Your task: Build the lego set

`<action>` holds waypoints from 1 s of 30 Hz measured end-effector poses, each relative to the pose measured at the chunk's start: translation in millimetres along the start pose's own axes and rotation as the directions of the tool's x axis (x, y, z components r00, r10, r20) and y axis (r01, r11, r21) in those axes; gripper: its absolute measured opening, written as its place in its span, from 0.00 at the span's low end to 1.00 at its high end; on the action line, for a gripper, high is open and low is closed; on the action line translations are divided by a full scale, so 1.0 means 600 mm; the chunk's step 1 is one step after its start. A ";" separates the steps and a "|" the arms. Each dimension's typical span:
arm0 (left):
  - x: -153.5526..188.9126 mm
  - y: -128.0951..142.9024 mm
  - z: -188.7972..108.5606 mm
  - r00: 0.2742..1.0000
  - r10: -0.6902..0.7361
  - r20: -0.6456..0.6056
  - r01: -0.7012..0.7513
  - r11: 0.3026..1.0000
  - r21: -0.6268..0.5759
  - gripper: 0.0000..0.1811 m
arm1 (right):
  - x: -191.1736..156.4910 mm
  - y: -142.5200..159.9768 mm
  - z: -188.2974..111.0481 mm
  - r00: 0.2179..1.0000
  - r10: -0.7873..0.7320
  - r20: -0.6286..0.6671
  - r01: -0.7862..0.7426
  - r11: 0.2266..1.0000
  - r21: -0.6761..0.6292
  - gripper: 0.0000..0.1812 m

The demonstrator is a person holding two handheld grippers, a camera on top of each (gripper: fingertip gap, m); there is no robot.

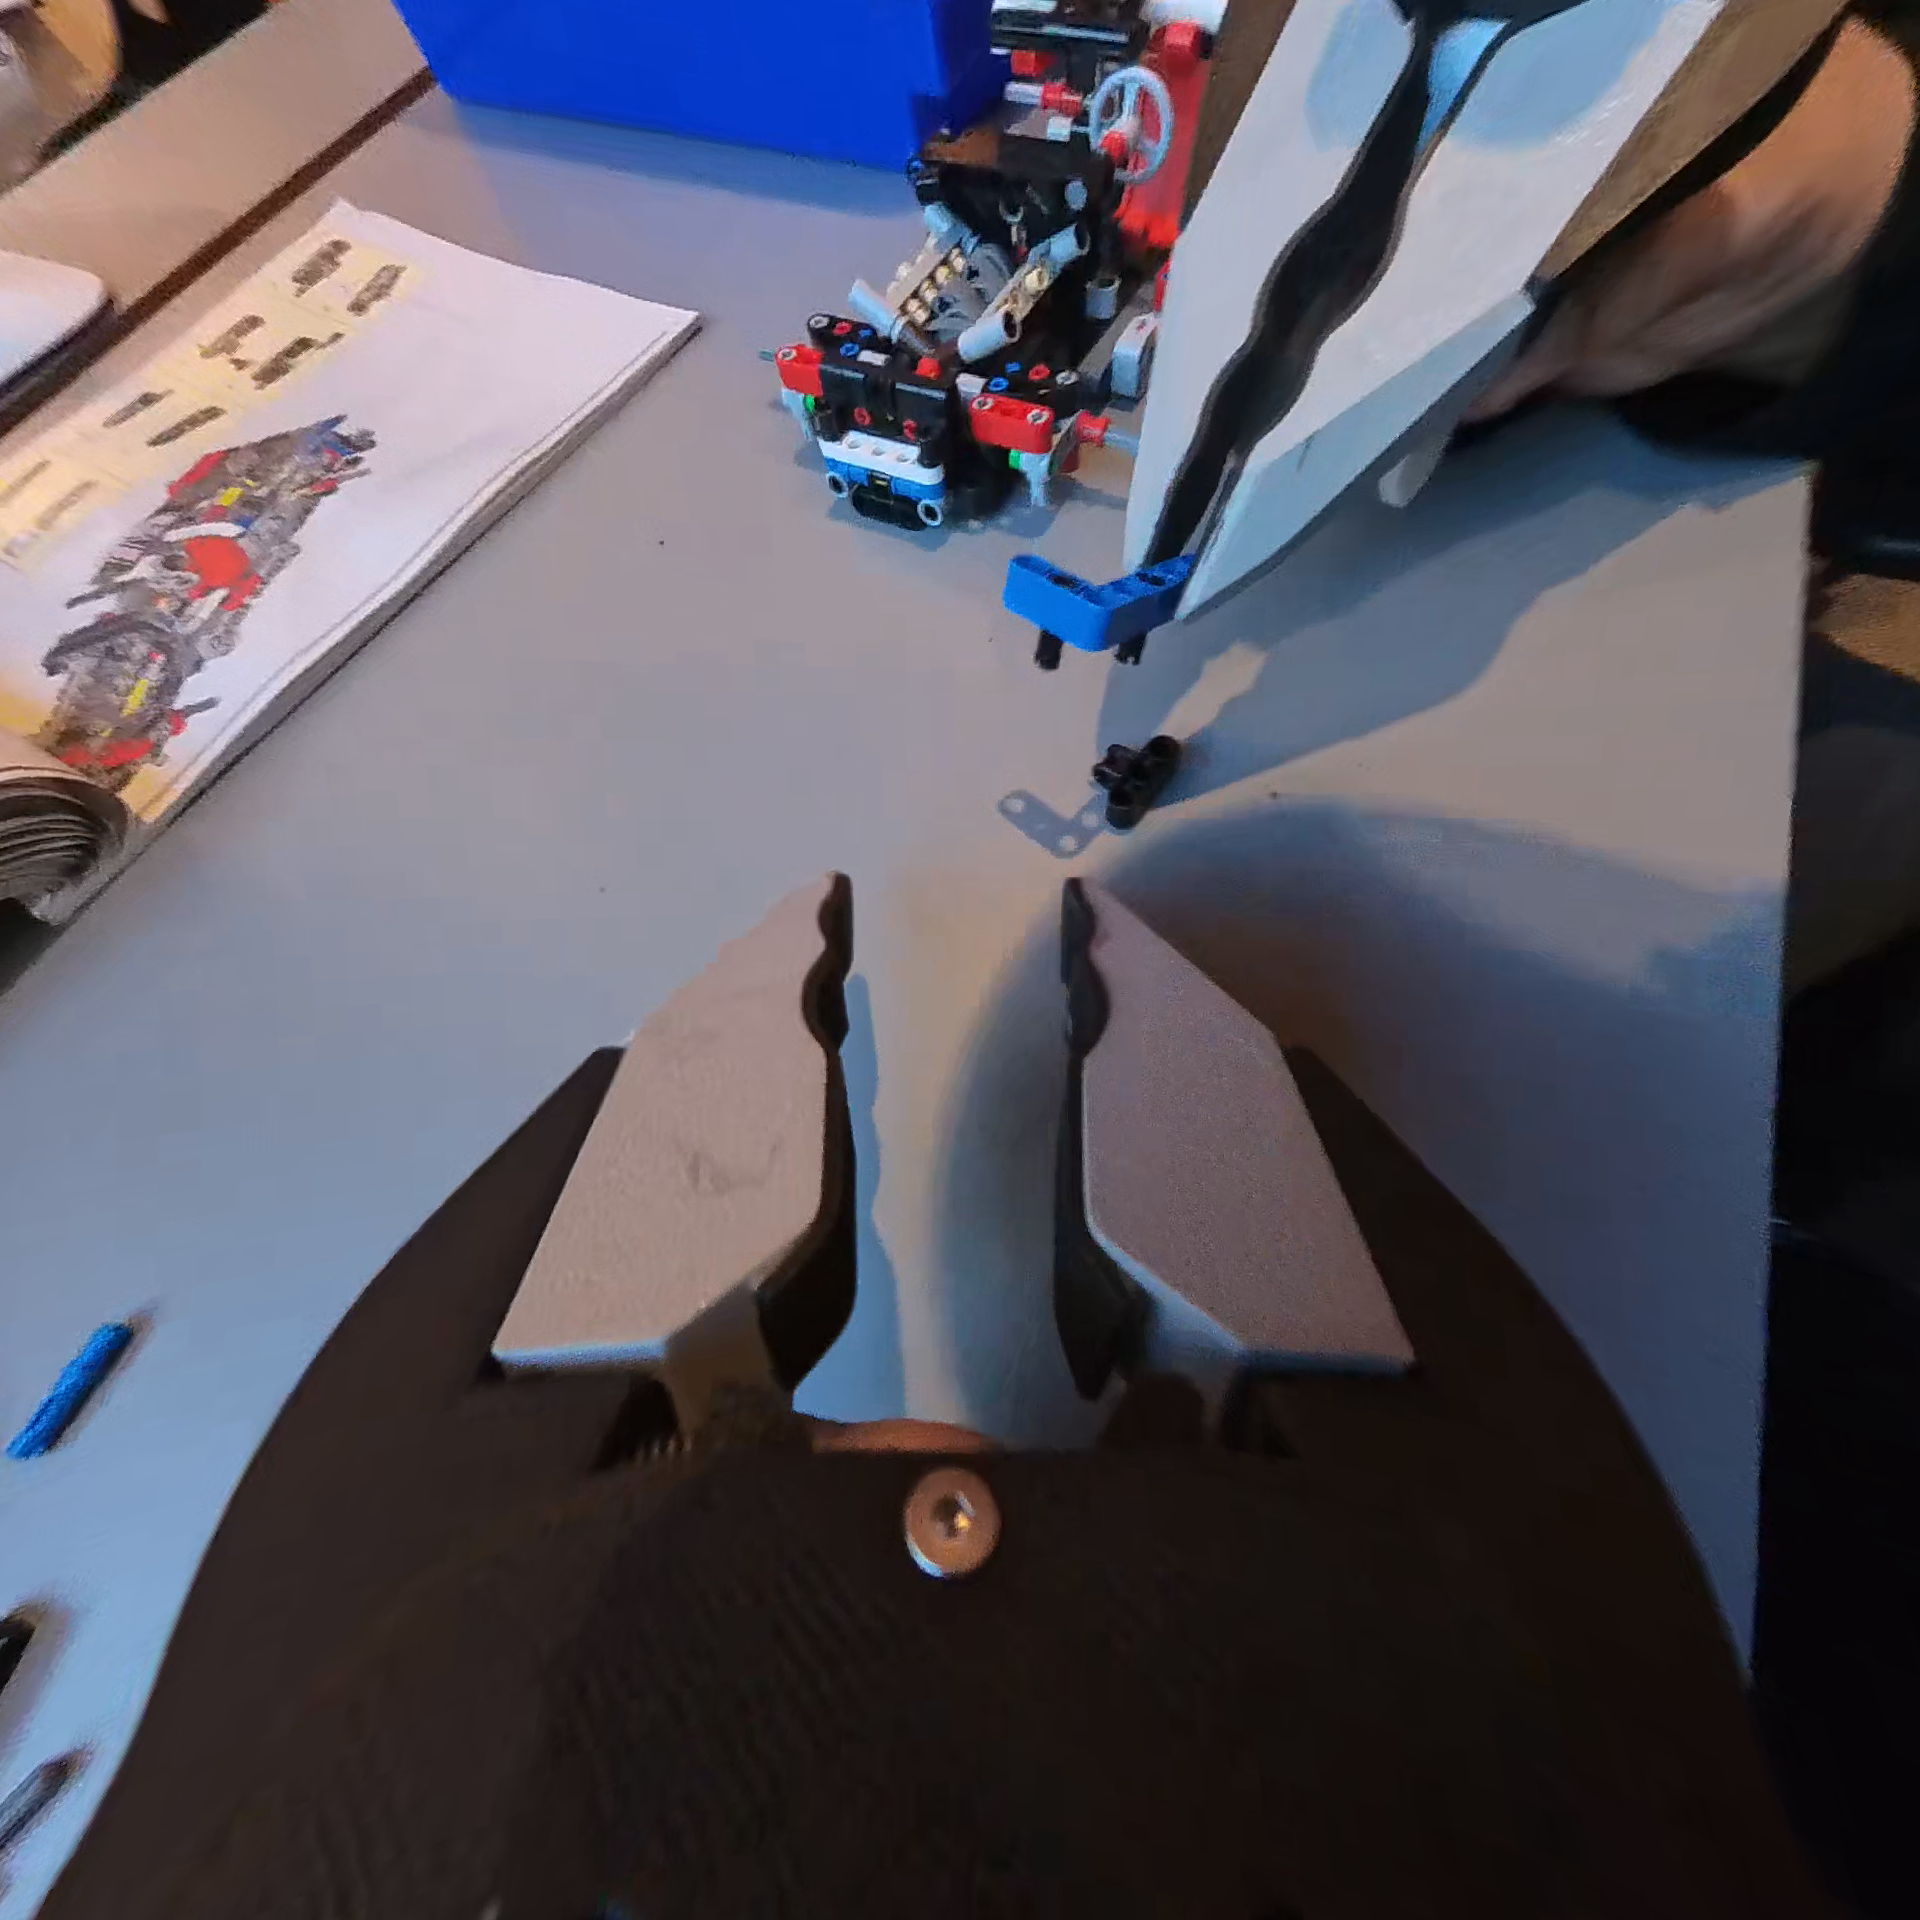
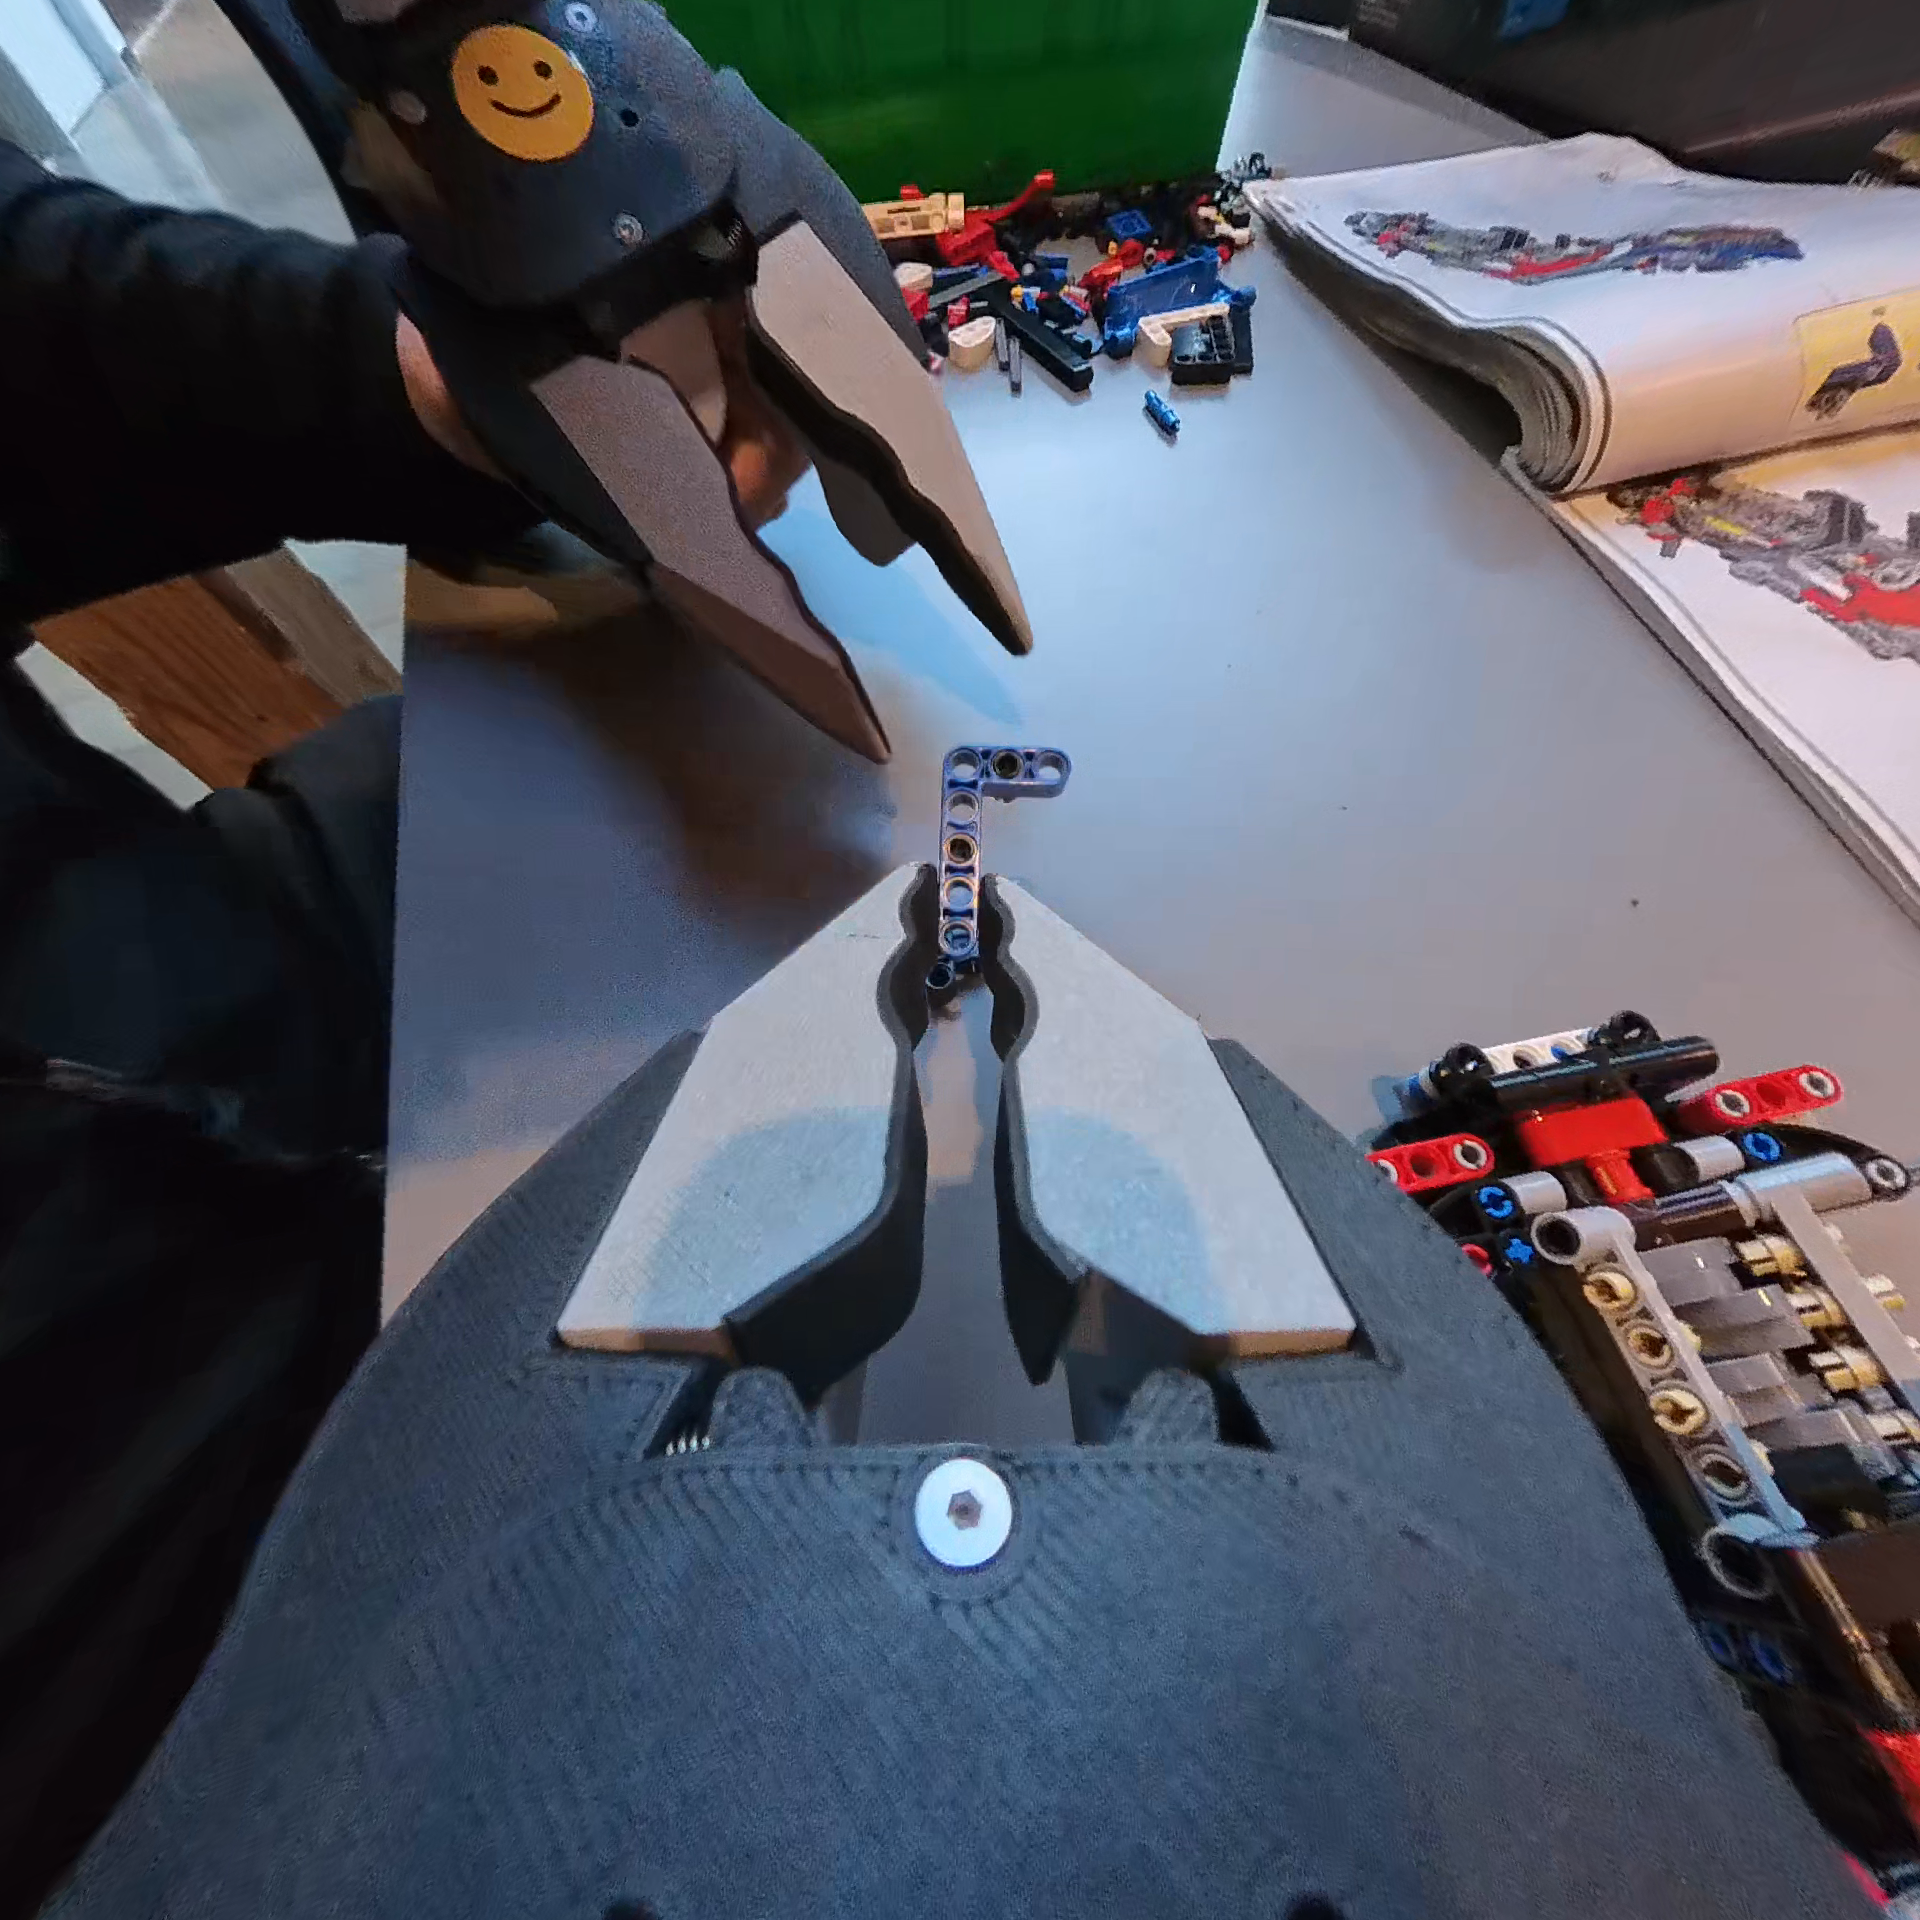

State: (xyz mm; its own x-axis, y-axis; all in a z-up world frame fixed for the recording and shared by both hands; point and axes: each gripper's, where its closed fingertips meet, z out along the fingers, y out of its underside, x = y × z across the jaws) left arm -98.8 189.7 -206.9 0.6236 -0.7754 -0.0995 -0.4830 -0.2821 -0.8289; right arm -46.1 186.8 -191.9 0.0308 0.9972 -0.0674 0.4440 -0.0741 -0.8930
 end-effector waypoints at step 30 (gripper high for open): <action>0.031 -0.065 0.017 0.958 0.073 -0.276 -0.021 0.982 0.186 0.18 | -0.001 0.011 0.011 0.999 0.010 0.050 -0.007 0.998 -0.065 0.02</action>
State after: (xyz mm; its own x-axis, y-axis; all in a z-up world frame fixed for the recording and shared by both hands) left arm -62.4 192.1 -182.0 0.3928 -0.9196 -0.0041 -0.3734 -0.1554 -0.9145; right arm -49.1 185.7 -201.0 -0.0091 0.9951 -0.0987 0.5011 -0.0809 -0.8616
